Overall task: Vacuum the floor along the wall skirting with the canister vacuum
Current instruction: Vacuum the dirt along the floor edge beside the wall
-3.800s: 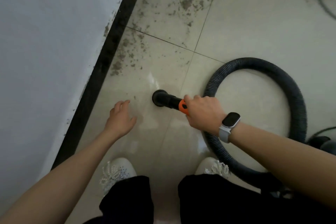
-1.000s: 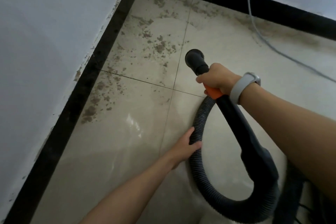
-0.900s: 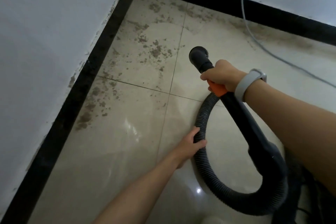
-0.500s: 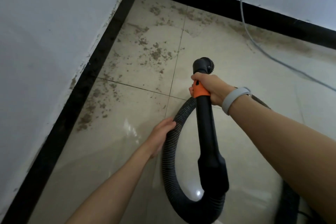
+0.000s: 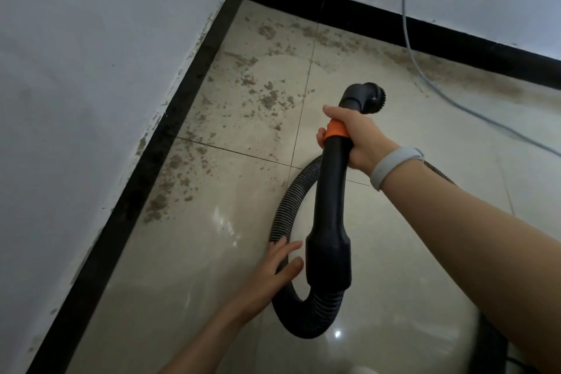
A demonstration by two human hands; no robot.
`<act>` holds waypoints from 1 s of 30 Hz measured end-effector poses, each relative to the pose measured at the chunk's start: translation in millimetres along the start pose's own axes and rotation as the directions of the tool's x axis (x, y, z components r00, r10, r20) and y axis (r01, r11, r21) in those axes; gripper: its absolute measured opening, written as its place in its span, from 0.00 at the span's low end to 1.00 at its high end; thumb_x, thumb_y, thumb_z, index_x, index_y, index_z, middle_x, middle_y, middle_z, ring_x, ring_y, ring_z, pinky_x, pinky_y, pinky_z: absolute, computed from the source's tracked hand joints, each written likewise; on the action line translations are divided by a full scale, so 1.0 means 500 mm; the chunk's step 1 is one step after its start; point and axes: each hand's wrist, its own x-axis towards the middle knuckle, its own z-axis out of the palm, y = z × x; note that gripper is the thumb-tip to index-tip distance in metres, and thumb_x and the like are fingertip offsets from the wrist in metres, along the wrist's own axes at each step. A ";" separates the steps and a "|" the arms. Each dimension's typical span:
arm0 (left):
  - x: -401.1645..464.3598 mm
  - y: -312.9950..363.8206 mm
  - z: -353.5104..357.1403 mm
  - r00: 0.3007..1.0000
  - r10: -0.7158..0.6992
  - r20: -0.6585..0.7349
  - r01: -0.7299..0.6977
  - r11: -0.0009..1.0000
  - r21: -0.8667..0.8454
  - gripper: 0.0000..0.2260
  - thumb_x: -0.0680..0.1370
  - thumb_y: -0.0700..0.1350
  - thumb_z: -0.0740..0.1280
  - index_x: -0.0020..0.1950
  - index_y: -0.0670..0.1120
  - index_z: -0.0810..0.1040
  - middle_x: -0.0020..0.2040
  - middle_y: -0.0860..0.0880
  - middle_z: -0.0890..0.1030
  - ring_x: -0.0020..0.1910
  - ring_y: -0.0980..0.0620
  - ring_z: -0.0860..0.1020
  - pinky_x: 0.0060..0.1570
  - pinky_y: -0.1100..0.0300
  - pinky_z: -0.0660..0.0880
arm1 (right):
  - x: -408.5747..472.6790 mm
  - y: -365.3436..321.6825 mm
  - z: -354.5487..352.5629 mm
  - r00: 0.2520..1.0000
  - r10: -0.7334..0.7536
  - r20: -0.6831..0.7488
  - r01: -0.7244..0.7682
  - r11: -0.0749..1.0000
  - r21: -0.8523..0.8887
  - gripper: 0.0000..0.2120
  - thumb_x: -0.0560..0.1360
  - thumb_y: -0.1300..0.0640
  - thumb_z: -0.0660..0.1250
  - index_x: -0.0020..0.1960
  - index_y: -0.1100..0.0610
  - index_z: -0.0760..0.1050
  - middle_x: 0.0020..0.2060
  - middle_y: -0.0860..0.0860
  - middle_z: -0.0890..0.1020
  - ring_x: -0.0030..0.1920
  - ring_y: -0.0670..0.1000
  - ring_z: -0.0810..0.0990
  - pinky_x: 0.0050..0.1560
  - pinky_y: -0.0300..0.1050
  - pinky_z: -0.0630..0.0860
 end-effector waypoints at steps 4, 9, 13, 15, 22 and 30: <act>0.015 0.011 0.015 0.997 -0.072 -0.005 0.072 0.994 -0.081 0.32 0.70 0.66 0.59 0.73 0.57 0.63 0.77 0.54 0.49 0.72 0.62 0.50 0.71 0.63 0.52 | -0.047 0.021 0.013 0.996 -0.022 0.084 0.038 0.981 -0.191 0.14 0.73 0.64 0.70 0.52 0.60 0.66 0.37 0.56 0.73 0.27 0.51 0.76 0.28 0.44 0.79; 0.053 0.044 0.068 0.968 -0.195 0.160 0.239 0.913 -0.331 0.22 0.81 0.51 0.58 0.74 0.49 0.59 0.70 0.52 0.64 0.67 0.58 0.65 0.68 0.58 0.63 | -0.049 0.027 0.025 0.963 -0.234 0.137 0.258 0.634 -0.729 0.15 0.73 0.64 0.65 0.55 0.58 0.63 0.41 0.56 0.73 0.25 0.51 0.76 0.23 0.42 0.76; 0.084 0.066 0.038 0.980 -0.198 0.016 0.197 0.959 -0.206 0.19 0.80 0.49 0.61 0.71 0.49 0.66 0.65 0.52 0.69 0.65 0.56 0.69 0.57 0.62 0.69 | -0.026 0.053 0.002 0.912 -0.251 0.326 0.348 0.049 -0.936 0.21 0.71 0.59 0.65 0.62 0.57 0.61 0.44 0.58 0.77 0.37 0.60 0.81 0.38 0.57 0.81; 0.088 0.060 -0.013 0.946 -0.208 -0.249 0.150 0.961 -0.234 0.15 0.80 0.45 0.62 0.66 0.46 0.72 0.63 0.48 0.74 0.60 0.52 0.73 0.55 0.59 0.72 | -0.012 0.072 -0.019 0.909 -0.180 0.377 0.371 -0.064 -0.926 0.24 0.71 0.58 0.66 0.64 0.57 0.62 0.45 0.58 0.78 0.39 0.61 0.81 0.42 0.59 0.80; -0.005 0.020 -0.138 0.636 -0.057 -0.770 0.102 0.995 0.011 0.17 0.78 0.41 0.65 0.67 0.44 0.69 0.63 0.46 0.71 0.60 0.48 0.72 0.59 0.57 0.70 | 0.004 0.137 -0.120 0.880 0.209 0.427 0.474 -0.331 -0.816 0.23 0.71 0.57 0.68 0.63 0.51 0.64 0.38 0.49 0.75 0.35 0.50 0.75 0.34 0.42 0.71; -0.016 -0.033 -0.122 0.867 0.492 -0.082 -0.054 0.257 0.965 0.40 0.63 0.49 0.78 0.71 0.49 0.64 0.72 0.47 0.65 0.73 0.42 0.57 0.68 0.36 0.54 | -0.033 0.190 -0.115 0.784 0.516 0.345 0.515 -0.230 -0.826 0.18 0.72 0.58 0.68 0.60 0.53 0.67 0.37 0.50 0.75 0.27 0.49 0.76 0.27 0.39 0.74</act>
